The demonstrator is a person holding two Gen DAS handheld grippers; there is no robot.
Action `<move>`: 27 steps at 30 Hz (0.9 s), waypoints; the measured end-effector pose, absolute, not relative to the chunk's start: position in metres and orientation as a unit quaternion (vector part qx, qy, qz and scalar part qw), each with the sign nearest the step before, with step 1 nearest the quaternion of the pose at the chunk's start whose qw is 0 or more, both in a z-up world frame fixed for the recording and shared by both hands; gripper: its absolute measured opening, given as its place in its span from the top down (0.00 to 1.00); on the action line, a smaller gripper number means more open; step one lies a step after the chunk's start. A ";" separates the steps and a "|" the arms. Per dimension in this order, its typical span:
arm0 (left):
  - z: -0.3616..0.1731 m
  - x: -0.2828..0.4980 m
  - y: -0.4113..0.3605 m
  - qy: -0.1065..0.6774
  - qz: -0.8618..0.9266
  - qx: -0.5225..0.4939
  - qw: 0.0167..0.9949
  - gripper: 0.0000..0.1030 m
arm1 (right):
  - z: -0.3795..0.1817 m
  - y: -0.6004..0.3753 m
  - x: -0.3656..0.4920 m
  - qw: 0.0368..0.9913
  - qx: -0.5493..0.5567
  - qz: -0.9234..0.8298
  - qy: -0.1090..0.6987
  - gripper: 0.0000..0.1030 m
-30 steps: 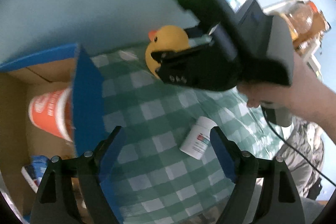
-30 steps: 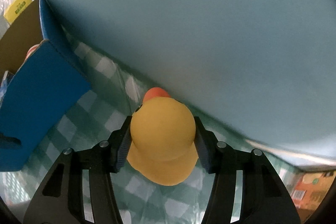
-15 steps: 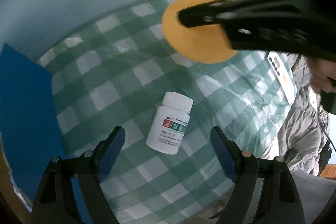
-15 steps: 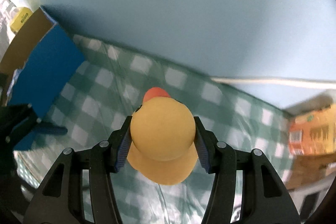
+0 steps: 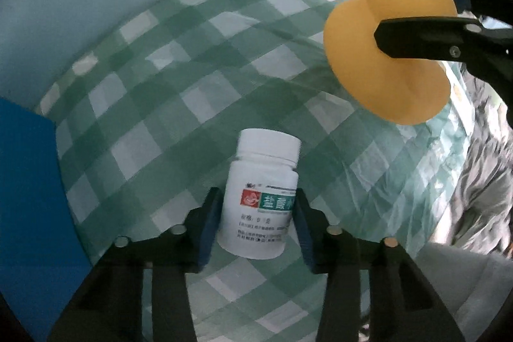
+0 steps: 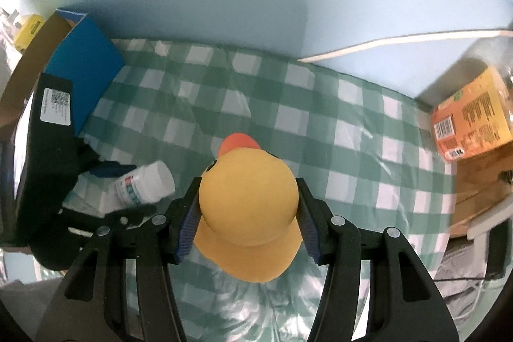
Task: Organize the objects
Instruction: 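Grasp the yellow duck with the right tool while the left tool grasps the large white bottle, then carry the yellow duck and large white bottle over the cardboard box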
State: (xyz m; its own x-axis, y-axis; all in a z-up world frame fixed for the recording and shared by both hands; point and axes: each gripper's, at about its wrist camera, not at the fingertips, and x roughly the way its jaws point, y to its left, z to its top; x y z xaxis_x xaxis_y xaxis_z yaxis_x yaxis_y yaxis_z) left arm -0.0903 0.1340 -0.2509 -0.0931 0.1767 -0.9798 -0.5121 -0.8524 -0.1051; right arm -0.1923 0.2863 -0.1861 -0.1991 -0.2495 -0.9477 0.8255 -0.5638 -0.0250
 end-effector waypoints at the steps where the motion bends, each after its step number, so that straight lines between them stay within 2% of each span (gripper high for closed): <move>1: -0.251 -0.089 0.135 0.138 0.728 -0.628 0.238 0.60 | -0.189 0.283 -0.190 0.371 0.511 -0.723 0.282 0.47; 20: -0.209 -0.073 0.093 0.060 0.746 -0.625 0.222 0.61 | -0.182 0.289 -0.254 0.390 0.505 -0.719 0.276 0.47; 27: -0.180 -0.062 0.081 0.043 0.762 -0.609 0.214 0.61 | -0.168 0.302 -0.248 0.404 0.493 -0.717 0.283 0.47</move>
